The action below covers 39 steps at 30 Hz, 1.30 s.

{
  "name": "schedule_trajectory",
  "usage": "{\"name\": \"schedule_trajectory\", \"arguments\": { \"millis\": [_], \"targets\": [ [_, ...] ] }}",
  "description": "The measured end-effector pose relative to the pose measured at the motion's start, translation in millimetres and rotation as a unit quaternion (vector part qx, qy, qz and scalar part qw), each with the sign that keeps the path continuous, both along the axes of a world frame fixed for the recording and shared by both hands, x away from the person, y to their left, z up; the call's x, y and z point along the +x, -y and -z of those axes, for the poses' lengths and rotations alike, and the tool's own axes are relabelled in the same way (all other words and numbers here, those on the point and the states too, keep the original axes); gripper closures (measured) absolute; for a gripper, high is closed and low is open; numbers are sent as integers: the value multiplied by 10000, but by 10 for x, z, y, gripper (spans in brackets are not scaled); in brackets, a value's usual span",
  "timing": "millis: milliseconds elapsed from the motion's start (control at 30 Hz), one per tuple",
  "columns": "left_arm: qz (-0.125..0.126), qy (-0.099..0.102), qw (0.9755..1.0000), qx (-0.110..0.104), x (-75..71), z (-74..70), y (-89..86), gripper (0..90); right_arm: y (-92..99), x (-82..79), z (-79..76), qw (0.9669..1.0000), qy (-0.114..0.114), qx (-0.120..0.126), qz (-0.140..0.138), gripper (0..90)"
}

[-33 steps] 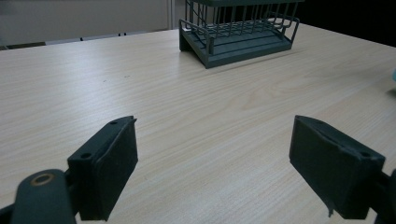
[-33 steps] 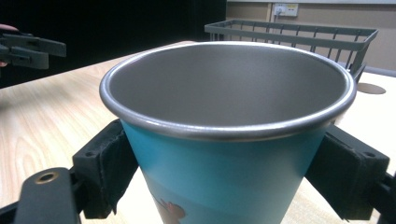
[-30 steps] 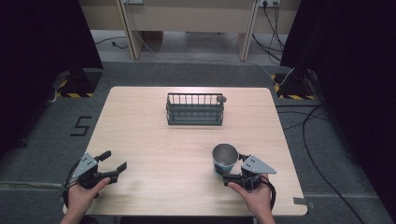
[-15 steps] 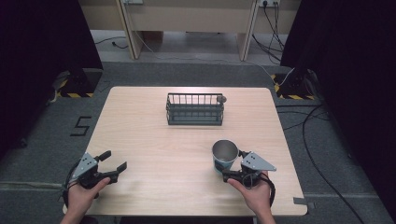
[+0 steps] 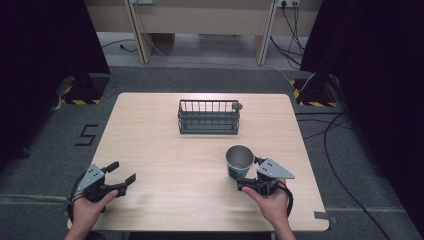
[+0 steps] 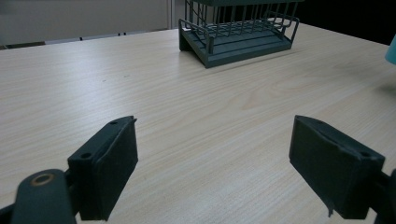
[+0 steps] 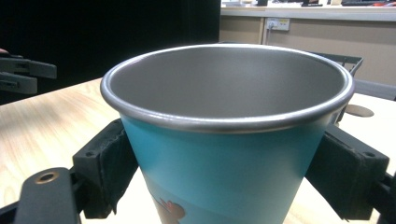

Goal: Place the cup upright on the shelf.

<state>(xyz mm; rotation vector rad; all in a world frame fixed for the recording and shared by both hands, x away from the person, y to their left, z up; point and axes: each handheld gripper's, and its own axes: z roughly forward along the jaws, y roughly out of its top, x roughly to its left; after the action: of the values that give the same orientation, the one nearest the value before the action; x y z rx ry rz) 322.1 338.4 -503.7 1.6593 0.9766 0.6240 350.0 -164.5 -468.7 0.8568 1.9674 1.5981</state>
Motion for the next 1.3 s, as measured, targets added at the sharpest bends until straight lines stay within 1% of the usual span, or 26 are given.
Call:
{"name": "schedule_trajectory", "arguments": {
  "millis": [367,667,800,933,1067,1133,1200,1300],
  "targets": [
    [7,-2,10000,7,0,0,2,148,-38,87,-70,10000,39,32,26,165],
    [9,-4,10000,18,0,0,3,148,-66,161,-123,9999,105,-9,92,166],
    [11,-5,10000,16,1,1,4,148,-71,192,-154,9999,109,28,110,166],
    [18,-1,10000,13,0,-1,5,148,-79,227,-188,9998,162,44,127,166],
    [17,-2,10000,14,1,0,6,148,-85,255,-200,9997,173,32,161,166],
    [31,8,10000,13,2,-2,10,148,-94,268,-206,9998,119,63,178,166],
    [45,2,10000,21,4,-1,13,149,-99,297,-238,9998,107,-18,177,166],
    [42,12,10000,29,4,-4,21,149,-106,315,-255,9998,132,-17,168,166]
  ]
}}
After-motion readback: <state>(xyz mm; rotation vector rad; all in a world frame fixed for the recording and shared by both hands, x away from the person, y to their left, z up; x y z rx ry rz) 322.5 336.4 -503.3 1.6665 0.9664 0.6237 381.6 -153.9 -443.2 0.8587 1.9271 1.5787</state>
